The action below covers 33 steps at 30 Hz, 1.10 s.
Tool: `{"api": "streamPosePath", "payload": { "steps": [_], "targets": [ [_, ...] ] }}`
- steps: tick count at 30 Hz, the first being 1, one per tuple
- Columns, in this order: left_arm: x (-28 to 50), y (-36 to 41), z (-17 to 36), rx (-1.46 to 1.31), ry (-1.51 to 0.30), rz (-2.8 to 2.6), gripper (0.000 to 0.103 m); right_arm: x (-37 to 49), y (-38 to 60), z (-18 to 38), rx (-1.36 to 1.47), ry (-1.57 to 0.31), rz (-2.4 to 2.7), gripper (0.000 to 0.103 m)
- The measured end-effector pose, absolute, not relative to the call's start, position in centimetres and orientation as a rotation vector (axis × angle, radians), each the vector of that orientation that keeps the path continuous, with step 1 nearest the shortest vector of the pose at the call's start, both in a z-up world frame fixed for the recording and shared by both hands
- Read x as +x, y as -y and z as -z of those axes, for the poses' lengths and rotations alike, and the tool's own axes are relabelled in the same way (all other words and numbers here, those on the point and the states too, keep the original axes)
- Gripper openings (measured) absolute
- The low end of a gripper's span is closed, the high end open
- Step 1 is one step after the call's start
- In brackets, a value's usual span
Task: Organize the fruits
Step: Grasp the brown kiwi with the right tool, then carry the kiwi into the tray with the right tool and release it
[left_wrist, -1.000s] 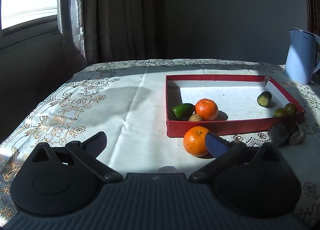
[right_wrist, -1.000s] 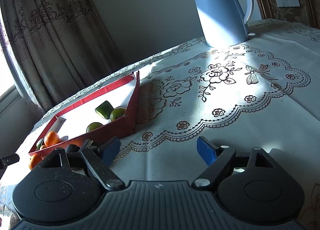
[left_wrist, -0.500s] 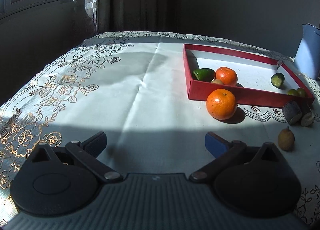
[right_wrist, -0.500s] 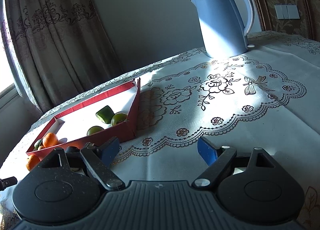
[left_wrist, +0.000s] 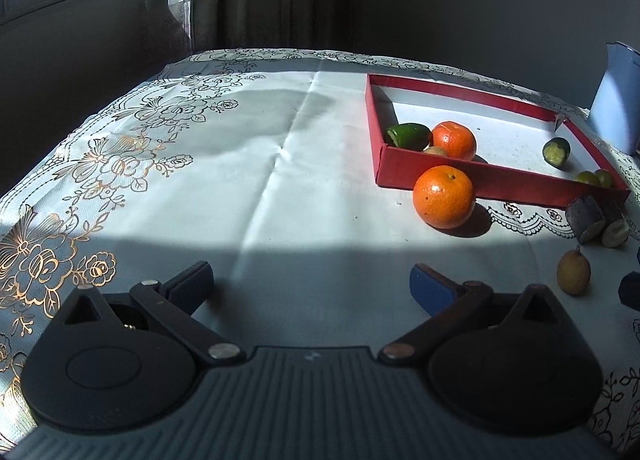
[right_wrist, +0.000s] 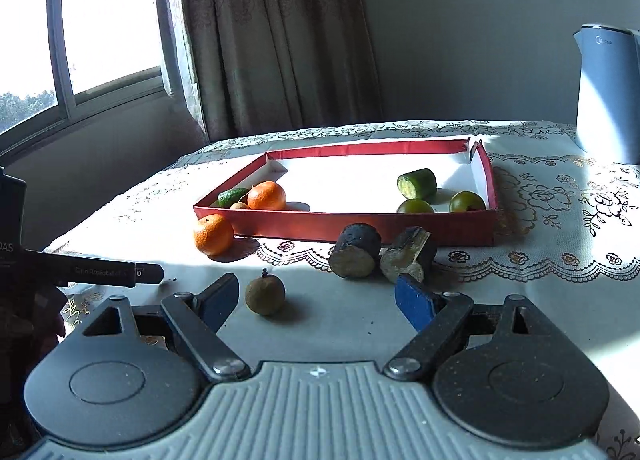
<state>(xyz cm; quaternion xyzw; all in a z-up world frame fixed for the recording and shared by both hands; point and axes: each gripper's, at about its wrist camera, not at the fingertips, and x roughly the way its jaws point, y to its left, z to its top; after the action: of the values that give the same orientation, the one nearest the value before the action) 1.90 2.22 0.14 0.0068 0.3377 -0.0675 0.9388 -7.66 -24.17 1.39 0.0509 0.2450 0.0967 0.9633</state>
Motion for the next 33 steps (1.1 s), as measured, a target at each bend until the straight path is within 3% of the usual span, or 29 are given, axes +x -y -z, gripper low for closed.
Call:
{"api": "streamPosePath", "payload": {
  "steps": [7, 10, 12, 23, 33],
  "targets": [
    [1.9, -2.2, -0.1, 0.016, -0.69, 0.138, 0.103, -5.8, 20.9, -1.0, 0.01, -0.523, -0.223, 0.085],
    [1.9, -2.2, -0.1, 0.014, -0.689, 0.139, 0.103, -4.9, 20.2, -0.9, -0.021, -0.544, -0.226, 0.077],
    [1.9, -2.2, -0.2, 0.01, -0.687, 0.141, 0.103, -4.5, 19.9, -0.6, -0.033, -0.555, -0.222, 0.063],
    [1.9, -2.3, -0.2, -0.003, -0.683, 0.144, 0.103, -3.6, 19.7, 0.0, -0.039, -0.599, -0.199, 0.029],
    [1.9, -2.3, -0.2, -0.001, -0.683, 0.144, 0.103, -4.6, 20.2, -2.3, -0.023, -0.492, -0.175, 0.028]
  ]
}}
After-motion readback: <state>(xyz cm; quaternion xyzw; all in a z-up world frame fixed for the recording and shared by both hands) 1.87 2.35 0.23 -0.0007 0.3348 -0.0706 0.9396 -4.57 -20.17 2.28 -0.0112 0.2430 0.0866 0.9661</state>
